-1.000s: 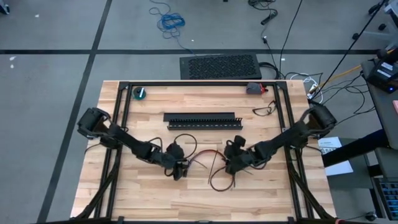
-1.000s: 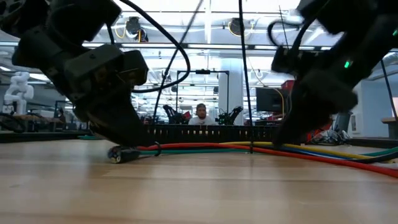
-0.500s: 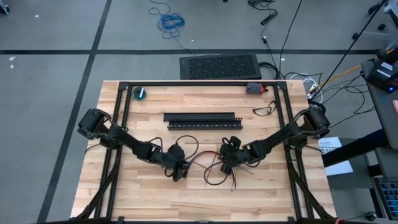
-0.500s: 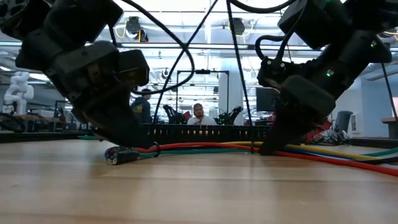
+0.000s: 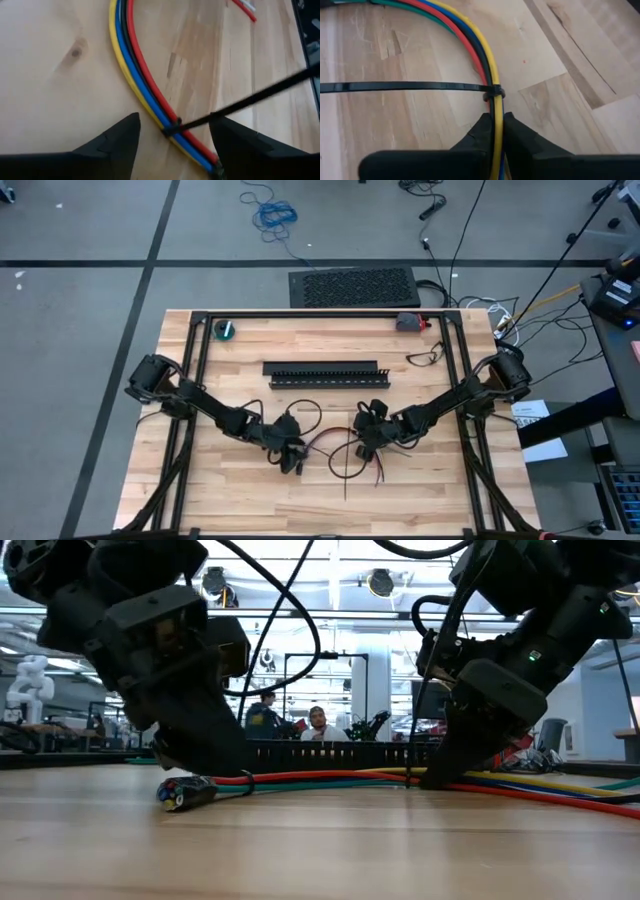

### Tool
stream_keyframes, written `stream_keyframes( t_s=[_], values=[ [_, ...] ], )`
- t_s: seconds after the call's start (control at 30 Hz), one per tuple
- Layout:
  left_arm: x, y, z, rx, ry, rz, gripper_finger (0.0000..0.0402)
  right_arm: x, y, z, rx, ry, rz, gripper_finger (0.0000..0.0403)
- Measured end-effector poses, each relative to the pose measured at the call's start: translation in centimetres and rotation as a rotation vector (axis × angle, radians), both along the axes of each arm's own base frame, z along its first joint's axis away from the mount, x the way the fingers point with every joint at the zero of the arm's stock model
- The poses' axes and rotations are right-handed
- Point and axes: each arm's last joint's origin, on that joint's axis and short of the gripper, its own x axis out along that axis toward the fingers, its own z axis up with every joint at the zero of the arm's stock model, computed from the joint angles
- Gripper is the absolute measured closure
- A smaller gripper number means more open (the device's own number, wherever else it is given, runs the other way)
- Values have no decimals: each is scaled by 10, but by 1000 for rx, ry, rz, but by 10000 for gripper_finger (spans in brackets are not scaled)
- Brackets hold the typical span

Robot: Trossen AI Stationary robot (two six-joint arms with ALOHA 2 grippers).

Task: Ziptie cables
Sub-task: Put zip-tied cables in cable duct

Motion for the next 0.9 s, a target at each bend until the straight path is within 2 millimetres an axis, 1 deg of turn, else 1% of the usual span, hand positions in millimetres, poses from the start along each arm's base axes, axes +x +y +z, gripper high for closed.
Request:
stream_keyframes(
  t_s=[0.1, 0.2, 0.33, 0.7, 0.8, 0.9],
  values=[
    [4, -1, 1, 3, 16, 25, 162, 0, 0, 0, 0, 1, -2, 374],
    [8, -2, -5, 13, 46, 41, 167, 0, 0, 0, -3, 2, 1, 382],
    [11, -4, -14, 15, 78, 35, 168, 0, -1, 0, -4, 2, 1, 381],
    [6, -3, -21, 12, 179, 58, 170, 0, -2, 3, -3, -4, 0, 383],
    [6, -3, -21, 16, 178, 63, 184, -1, -3, 8, -7, -10, 5, 383],
    [5, -4, -22, 11, 165, 66, 210, -5, -5, 13, -30, 0, 6, 384]
  ],
)
